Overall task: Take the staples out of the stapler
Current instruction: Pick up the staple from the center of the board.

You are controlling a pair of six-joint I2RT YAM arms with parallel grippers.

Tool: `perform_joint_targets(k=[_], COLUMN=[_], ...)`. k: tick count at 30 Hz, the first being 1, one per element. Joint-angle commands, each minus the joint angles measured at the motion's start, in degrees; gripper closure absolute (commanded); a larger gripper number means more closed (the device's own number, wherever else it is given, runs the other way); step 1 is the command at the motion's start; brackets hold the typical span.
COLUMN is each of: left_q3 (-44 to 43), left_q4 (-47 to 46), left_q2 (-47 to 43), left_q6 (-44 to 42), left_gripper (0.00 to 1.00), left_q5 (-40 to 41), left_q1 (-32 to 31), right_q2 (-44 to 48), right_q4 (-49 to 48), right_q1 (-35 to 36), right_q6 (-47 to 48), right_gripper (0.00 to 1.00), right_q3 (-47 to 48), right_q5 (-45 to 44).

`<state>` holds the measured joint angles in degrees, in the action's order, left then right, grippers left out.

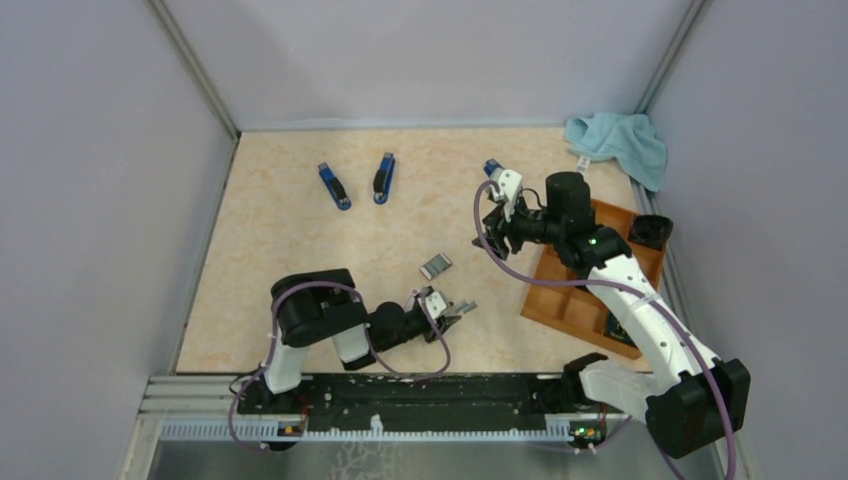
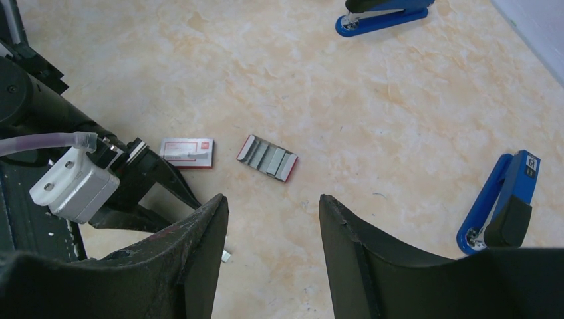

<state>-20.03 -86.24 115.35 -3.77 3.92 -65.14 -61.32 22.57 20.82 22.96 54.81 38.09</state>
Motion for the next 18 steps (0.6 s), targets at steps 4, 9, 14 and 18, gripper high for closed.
perform_joint_targets(k=[4,9,14,18], left_q3=[-1.3,-1.5,-1.9,-2.1], left_q4=[-7.2,-7.1,-6.5,-6.3], left_q2=[1.0,1.2,1.3,1.3], left_q6=[-0.8,-0.9,-0.9,-1.1], left_gripper=[0.57,0.58,0.59,0.59], left_q5=[0.8,0.9,1.0,1.0], left_q1=[-0.5,-0.5,-0.5,-0.6], right_q2=[0.5,0.7,0.7,0.9], right_q4=[-1.4,-1.4,-1.4,-1.4], right_q1=[-0.5,-0.5,-0.8,-1.0], right_q6=[0.2,0.2,0.1,0.0], right_gripper=[0.46,0.46,0.46,0.46], right_q3=[1.0,0.9,1.0,1.0], right_q5=[1.4,1.6,1.9,2.2])
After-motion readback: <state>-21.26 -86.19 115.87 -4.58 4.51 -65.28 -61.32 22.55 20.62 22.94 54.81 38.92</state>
